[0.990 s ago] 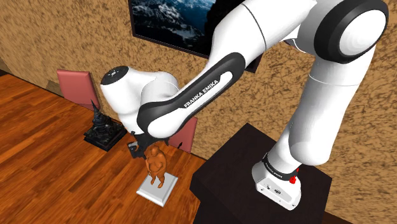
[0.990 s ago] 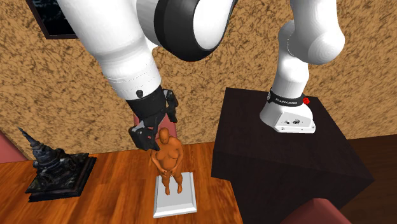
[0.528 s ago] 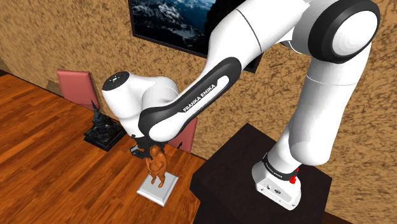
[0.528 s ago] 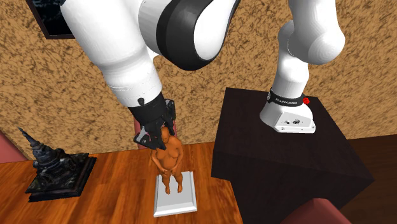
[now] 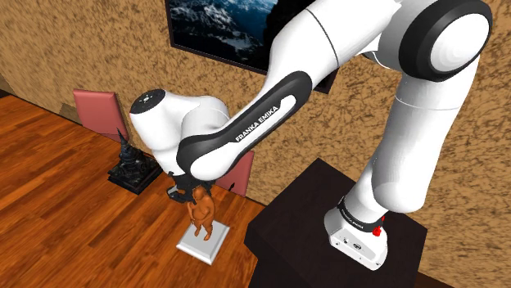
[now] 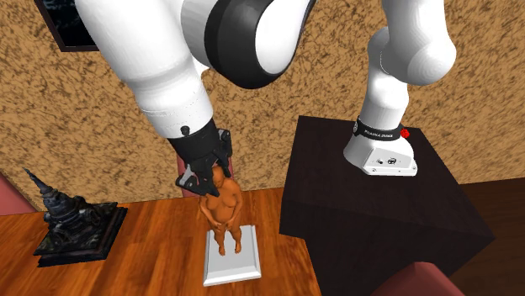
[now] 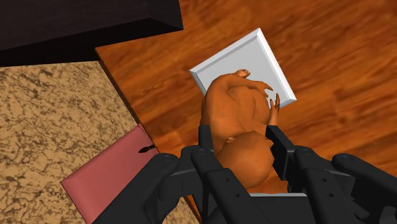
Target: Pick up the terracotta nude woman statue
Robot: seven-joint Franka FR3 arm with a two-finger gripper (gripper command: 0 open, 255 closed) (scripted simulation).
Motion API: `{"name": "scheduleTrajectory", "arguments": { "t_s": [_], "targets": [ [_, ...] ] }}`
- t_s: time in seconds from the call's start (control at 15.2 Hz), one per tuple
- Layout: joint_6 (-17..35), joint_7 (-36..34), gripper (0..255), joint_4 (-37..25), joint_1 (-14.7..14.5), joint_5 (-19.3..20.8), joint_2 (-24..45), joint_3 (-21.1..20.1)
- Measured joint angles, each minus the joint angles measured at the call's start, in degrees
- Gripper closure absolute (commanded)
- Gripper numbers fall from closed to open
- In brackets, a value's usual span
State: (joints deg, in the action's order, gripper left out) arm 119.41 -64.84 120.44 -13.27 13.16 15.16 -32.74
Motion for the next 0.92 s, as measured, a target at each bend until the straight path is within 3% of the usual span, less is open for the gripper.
{"name": "scheduleTrajectory", "arguments": {
  "t_s": [0.92],
  "targets": [
    [-8.7,3.6,255,-3.5,1.2,-4.7,-6.7,-1.3]
  ]
}}
